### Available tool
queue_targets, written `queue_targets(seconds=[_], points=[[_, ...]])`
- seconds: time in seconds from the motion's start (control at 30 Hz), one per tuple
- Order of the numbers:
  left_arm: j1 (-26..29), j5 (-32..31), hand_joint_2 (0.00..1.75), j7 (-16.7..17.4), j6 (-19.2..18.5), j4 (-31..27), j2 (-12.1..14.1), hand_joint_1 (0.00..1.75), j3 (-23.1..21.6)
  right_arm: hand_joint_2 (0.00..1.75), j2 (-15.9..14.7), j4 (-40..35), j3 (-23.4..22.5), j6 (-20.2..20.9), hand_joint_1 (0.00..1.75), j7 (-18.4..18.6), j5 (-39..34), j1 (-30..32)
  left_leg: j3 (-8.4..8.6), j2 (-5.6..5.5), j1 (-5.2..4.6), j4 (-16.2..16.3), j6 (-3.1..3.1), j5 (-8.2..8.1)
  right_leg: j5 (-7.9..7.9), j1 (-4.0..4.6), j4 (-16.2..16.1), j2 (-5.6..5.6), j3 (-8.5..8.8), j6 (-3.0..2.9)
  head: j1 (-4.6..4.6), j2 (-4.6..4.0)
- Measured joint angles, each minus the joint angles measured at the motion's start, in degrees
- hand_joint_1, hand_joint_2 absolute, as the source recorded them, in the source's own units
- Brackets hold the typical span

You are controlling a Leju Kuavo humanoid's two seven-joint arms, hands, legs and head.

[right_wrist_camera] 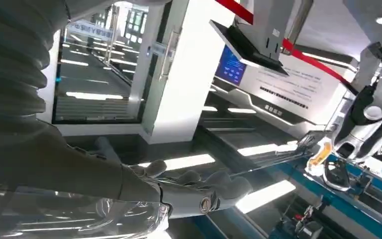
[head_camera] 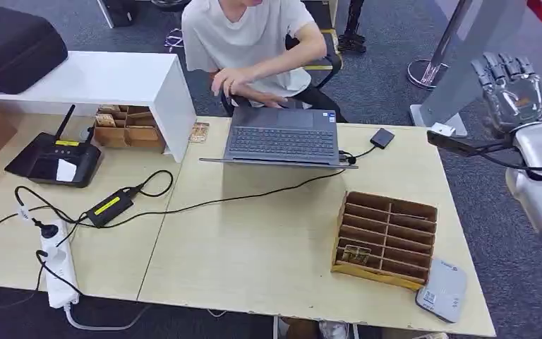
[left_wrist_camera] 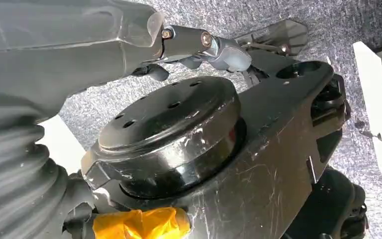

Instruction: Pass the card to the sensor for recognition and then transmit it.

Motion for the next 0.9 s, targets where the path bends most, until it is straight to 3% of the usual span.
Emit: queue_targets(seconds=[0.9], points=[[0.2,1.1,1.75,0.0,-0.1,0.0,0.0,0.00,0.0,1.75,-8.3,2.5,-2.6,-0.4,0.00,-0.5,-3.5,5.1,-0.02,-0.04,-0.02,0.0,0.02,-0.02,0.00,-0.01,0.0,-0.04,0.00,0.01,-0.02,0.00]])
